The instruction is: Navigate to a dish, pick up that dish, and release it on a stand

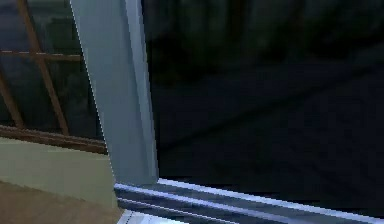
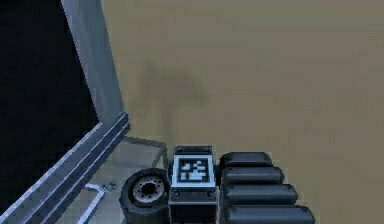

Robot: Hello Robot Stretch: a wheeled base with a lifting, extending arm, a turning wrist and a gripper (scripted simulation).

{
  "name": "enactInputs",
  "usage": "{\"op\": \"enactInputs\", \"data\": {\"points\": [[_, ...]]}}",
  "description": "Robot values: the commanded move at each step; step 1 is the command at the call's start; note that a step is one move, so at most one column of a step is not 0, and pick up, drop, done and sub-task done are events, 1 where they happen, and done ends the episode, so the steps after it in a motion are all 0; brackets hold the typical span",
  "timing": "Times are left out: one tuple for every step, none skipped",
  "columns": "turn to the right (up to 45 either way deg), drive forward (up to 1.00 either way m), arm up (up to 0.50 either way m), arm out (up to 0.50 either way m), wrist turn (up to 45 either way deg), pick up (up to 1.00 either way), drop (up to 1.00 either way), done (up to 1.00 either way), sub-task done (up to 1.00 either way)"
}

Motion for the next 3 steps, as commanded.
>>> {"op": "enactInputs", "data": {"points": [[-45.0, 0.00, 0.00, 0.00, 0.0, 0.00, 0.00, 0.00, 0.00], [-45.0, 0.00, 0.00, 0.00, 0.0, 0.00, 0.00, 0.00, 0.00], [-33.0, 0.00, 0.00, 0.00, 0.0, 0.00, 0.00, 0.00, 0.00]]}}
